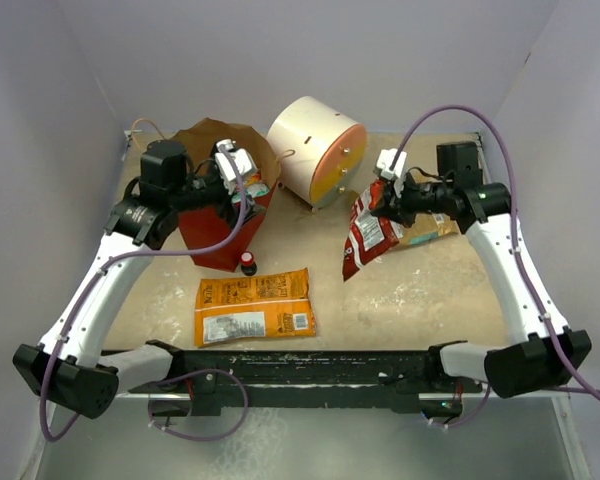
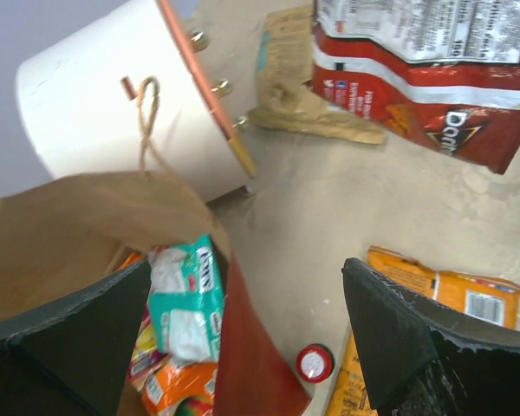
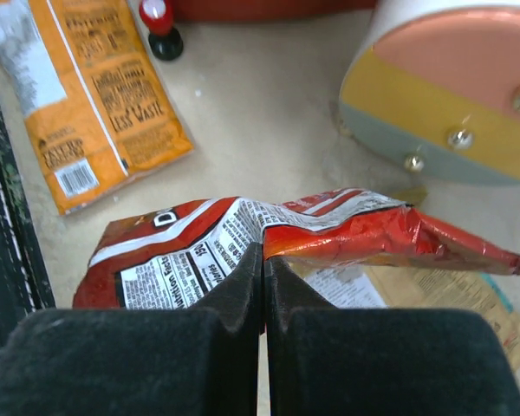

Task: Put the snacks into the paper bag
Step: Pick up the snack from the center of the board.

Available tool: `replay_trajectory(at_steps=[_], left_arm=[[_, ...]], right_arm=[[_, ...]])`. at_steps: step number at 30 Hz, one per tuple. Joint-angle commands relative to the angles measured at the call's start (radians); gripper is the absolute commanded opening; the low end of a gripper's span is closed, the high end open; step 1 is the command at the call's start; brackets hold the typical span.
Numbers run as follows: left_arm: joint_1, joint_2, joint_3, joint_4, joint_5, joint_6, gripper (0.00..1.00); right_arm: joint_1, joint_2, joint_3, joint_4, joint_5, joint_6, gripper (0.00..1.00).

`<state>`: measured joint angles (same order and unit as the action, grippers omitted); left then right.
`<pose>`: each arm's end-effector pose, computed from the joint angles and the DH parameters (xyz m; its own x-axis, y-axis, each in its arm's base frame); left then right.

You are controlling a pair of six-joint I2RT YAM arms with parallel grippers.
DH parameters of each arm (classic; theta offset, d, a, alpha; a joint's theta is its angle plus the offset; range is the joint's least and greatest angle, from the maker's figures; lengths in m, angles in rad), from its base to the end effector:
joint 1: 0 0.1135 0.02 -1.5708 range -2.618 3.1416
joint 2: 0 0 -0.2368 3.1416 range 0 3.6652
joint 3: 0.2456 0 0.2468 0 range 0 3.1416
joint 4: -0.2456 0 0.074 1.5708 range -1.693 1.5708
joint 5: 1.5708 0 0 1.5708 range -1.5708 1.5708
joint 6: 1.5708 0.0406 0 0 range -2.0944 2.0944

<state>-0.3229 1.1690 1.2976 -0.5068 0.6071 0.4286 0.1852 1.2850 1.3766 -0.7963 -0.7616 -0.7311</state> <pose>0.2362 -0.1035 0.3820 -0.0012 0.3603 -0.9328 0.8399 0.5067 0.1946 0.2552 0.0763 0.3554 -0.0400 -0.4991 -0.8656 -0.9090 0.3779 -0.1759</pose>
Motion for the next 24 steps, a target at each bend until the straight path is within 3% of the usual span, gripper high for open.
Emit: replay_trajectory(at_steps=[1,8,17,24], left_arm=[[-0.07,0.02,0.069,0.027,0.077,-0.03,0.94],[-0.244,0.096,0.187,-0.003,-0.033,-0.018,0.93],[-0.388,0.212,0.398,-0.074,-0.124,0.077,0.92],[-0.499,0.26,0.381,-0.081,-0.261,0.205,0.92]], right_arm=[[0.005,-0.059,0.064,0.167,-0.129,0.208,0.0],[0.005,-0.095,0.034,0.656,-0.066,0.775,0.0],[0.005,-0.022,0.083,0.706,-0.001,0.965,0.0],[0.005,-0.023,0.068,0.736,-0.013,1.013,0.0]])
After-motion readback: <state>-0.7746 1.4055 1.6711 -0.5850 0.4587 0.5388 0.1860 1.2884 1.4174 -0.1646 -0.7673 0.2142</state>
